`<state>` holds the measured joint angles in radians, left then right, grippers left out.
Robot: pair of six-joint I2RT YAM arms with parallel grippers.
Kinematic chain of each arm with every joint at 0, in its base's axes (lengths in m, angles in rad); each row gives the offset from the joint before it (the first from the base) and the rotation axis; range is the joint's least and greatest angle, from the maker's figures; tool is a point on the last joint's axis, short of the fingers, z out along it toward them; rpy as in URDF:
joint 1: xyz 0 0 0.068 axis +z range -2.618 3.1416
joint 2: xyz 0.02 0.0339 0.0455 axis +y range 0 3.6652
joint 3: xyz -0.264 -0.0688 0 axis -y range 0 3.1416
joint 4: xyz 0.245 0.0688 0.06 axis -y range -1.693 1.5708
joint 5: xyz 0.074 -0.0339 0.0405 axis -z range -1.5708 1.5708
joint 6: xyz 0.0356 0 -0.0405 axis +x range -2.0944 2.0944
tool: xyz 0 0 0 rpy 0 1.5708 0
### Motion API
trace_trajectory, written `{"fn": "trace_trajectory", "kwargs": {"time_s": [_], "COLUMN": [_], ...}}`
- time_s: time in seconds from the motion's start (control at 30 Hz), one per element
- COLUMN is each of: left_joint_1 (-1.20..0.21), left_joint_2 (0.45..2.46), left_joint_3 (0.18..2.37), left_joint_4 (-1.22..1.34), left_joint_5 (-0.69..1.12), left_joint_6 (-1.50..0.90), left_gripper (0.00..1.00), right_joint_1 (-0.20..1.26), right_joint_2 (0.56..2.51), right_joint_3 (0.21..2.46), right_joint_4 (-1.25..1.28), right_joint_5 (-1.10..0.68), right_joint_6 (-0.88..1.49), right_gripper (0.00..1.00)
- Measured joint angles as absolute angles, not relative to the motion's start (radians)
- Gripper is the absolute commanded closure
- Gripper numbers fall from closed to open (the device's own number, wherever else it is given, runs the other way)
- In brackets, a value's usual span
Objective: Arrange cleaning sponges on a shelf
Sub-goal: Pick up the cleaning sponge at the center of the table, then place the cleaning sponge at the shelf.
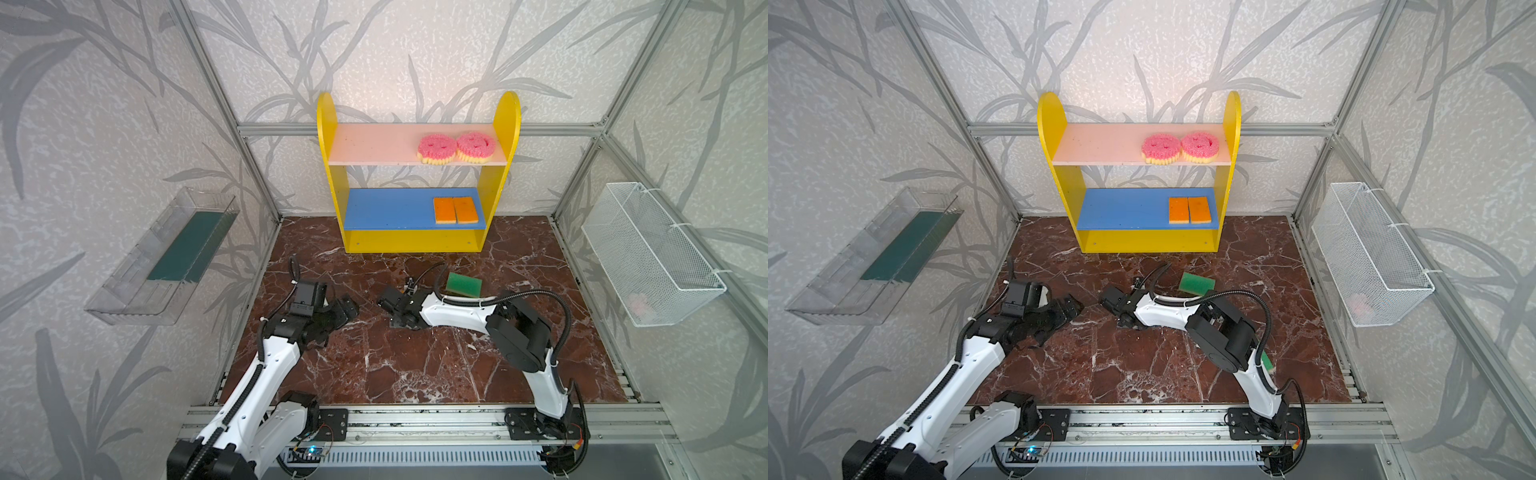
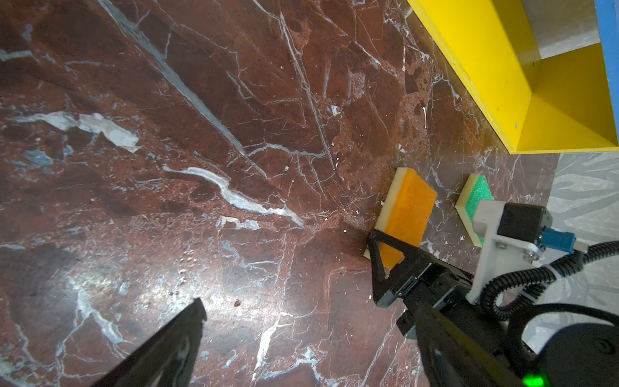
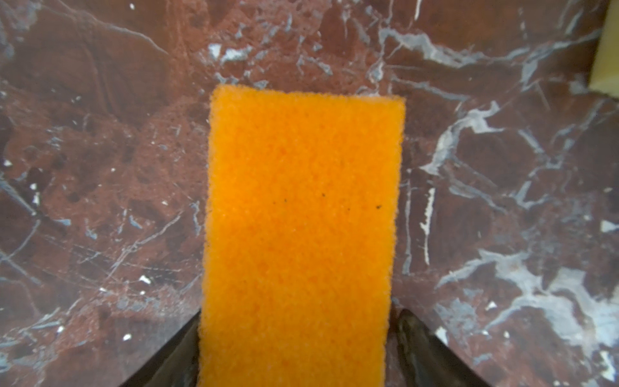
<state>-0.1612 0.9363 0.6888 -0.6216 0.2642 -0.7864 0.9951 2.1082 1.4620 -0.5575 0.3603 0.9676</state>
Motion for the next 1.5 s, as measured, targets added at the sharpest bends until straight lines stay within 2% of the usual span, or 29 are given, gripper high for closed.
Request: {"fn": "trace_trajectory", "kwargs": {"time_s": [0.23,0.6,0.93,1.2,1.5], "left_joint_1": [-0.15,-0.142,-0.142,-0.142,-0.142], "left_joint_2": [0.937,0.979,1.109,1.205,1.217], "left_joint_3": [0.682,0.678,0.832,0.893,0.894], "left_joint_4": [-0.597,-0.542,-0.521,-0.511,-0.524], "left_joint_5": [0.287,0.372,0.386,0.383,0.379], "left_joint_6": [-0.779,-0.706,-0.616,-0.588,-0.549], "left_gripper": [0.01,0.01,0.01,0.01,0.02], "right_joint_1": [0.995,0.973,0.845,0.759,0.65], "right_joint_2": [2.104,2.046,1.828,1.798,1.967], "right_joint_3": [1.456,1.398,1.348,1.462,1.856], "right_joint_4": [-0.546,-0.572,-0.563,-0.544,-0.588], "right_joint_5": [0.368,0.361,0.303,0.269,0.226], "right_joint_6": [0.926,0.818,0.638,0.506,0.401], "right_gripper": [0.32,0.34,0.34,0.33,0.31]}}
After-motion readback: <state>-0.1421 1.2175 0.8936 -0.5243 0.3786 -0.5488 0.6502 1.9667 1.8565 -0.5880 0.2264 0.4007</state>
